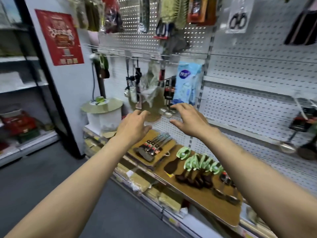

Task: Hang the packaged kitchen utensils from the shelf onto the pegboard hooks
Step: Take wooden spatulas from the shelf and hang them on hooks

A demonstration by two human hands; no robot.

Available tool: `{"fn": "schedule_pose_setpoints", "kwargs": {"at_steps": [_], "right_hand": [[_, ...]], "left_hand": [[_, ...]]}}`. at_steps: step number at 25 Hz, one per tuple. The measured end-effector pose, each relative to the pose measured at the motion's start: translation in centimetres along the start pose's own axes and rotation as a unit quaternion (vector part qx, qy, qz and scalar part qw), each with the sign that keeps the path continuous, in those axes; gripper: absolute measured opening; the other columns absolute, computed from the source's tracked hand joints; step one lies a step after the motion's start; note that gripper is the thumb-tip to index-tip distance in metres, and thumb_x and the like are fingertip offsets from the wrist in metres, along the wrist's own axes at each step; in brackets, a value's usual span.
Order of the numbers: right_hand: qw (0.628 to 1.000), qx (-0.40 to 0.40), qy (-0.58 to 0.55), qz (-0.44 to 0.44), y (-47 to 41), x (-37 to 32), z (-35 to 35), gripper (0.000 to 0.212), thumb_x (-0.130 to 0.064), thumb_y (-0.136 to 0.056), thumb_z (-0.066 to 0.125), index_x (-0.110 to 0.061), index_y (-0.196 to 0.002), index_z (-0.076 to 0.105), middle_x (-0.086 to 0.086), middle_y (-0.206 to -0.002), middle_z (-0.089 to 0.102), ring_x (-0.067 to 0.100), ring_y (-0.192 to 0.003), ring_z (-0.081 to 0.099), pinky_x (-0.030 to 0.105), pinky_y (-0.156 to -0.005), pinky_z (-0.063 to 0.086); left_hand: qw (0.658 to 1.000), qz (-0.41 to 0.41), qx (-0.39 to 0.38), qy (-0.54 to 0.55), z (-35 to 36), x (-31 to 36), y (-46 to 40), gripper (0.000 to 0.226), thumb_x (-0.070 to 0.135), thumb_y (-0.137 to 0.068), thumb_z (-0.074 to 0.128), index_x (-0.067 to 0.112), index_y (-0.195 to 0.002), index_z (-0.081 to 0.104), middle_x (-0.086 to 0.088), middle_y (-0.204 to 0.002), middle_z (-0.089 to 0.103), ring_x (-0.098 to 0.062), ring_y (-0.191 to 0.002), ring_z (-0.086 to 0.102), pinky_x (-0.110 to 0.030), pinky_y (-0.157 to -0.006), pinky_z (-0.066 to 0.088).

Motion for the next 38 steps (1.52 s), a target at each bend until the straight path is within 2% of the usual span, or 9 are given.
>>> {"fn": "schedule_pose_setpoints", "kwargs": {"at_steps": [4,9,12,14,19,26,30,34,38], "right_hand": [[0.999,-0.025,-0.027,-0.028,-7.7,-4.1,5.8,0.057,-0.042,-0.094,0.062,-0.022,-0.144,0.044,0.005,-0.147,0.045,0.027,-0.137,0.038,0.042,-0.112,0.034],[0.997,-0.033,-0.034,-0.058,-19.2,-6.7,12.8,0.056,-0.037,-0.095,0.062,-0.016,-0.144,0.044,0.009,-0.147,0.045,0.028,-0.138,0.037,0.032,-0.111,0.025],[0.996,-0.042,-0.039,-0.065,-26.8,-7.2,18.0,0.057,-0.041,-0.093,0.062,-0.019,-0.142,0.045,0.007,-0.145,0.047,0.028,-0.137,0.041,0.038,-0.113,0.032],[0.995,-0.064,-0.055,-0.052,-32.0,-7.2,21.6,0.058,-0.045,-0.092,0.062,-0.021,-0.142,0.046,0.006,-0.144,0.048,0.028,-0.136,0.042,0.044,-0.110,0.038],[0.989,-0.128,-0.071,-0.004,-42.1,-6.7,30.6,0.056,-0.044,-0.093,0.062,-0.020,-0.141,0.046,0.006,-0.144,0.047,0.028,-0.138,0.041,0.041,-0.109,0.039],[0.962,-0.224,-0.116,0.108,-50.3,-4.3,47.7,0.049,-0.039,-0.095,0.062,-0.018,-0.137,0.052,0.009,-0.136,0.055,0.030,-0.129,0.049,0.036,-0.102,0.041],[0.925,-0.253,-0.159,0.236,-53.2,-1.4,58.6,0.041,-0.040,-0.095,0.060,-0.017,-0.129,0.060,0.006,-0.133,0.061,0.027,-0.121,0.057,0.034,-0.094,0.046],[0.841,-0.258,-0.247,0.407,-53.7,0.7,68.5,0.019,-0.034,-0.094,0.064,-0.020,-0.103,0.072,0.003,-0.119,0.070,0.023,-0.112,0.063,0.028,-0.087,0.048],[0.760,-0.253,-0.275,0.532,-53.8,2.2,76.3,0.029,-0.034,-0.095,0.064,-0.010,-0.106,0.075,0.008,-0.117,0.071,0.026,-0.112,0.064,0.027,-0.087,0.046]], "left_hand": [[1.000,-0.025,0.003,-0.004,1.1,-8.2,-3.2,0.051,0.045,-0.088,0.061,0.027,-0.133,0.046,-0.003,-0.127,0.055,-0.030,-0.115,0.055,-0.044,-0.087,0.051],[0.999,-0.052,0.001,-0.009,4.1,-18.4,-9.6,0.051,0.044,-0.090,0.059,0.027,-0.136,0.045,-0.005,-0.131,0.053,-0.029,-0.118,0.053,-0.042,-0.087,0.050],[0.998,-0.063,-0.008,-0.009,6.0,-24.5,-15.3,0.049,0.045,-0.091,0.057,0.029,-0.135,0.044,-0.002,-0.133,0.052,-0.028,-0.116,0.053,-0.039,-0.083,0.048],[0.997,-0.077,-0.024,-0.014,7.6,-28.9,-19.7,0.049,0.045,-0.091,0.056,0.029,-0.136,0.044,-0.002,-0.134,0.051,-0.027,-0.117,0.053,-0.039,-0.082,0.047],[0.992,-0.101,-0.075,0.015,13.9,-38.7,-27.5,0.049,0.045,-0.091,0.057,0.028,-0.135,0.044,-0.004,-0.132,0.051,-0.031,-0.116,0.054,-0.042,-0.084,0.050],[0.967,-0.136,-0.193,0.093,30.3,-52.8,-34.6,0.048,0.045,-0.089,0.059,0.024,-0.132,0.051,-0.009,-0.133,0.056,-0.030,-0.121,0.052,-0.041,-0.094,0.047],[0.939,-0.123,-0.292,0.132,41.3,-58.4,-37.6,0.037,0.038,-0.088,0.062,0.013,-0.115,0.062,-0.014,-0.115,0.066,-0.034,-0.112,0.057,-0.042,-0.088,0.049],[0.912,-0.097,-0.371,0.145,49.7,-61.6,-38.7,0.025,0.029,-0.091,0.059,0.012,-0.106,0.066,-0.016,-0.109,0.067,-0.038,-0.110,0.056,-0.039,-0.087,0.043],[0.873,-0.108,-0.422,0.219,56.2,-63.8,-38.4,0.033,0.043,-0.088,0.057,0.018,-0.106,0.068,-0.008,-0.100,0.070,-0.029,-0.095,0.064,-0.034,-0.076,0.049]]}}
Point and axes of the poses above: each hand's wrist, its own y-axis away from the middle knuckle, its own z-axis out of the palm, x = y × z, the point moved 10 cm from there along -y, towards the middle knuckle
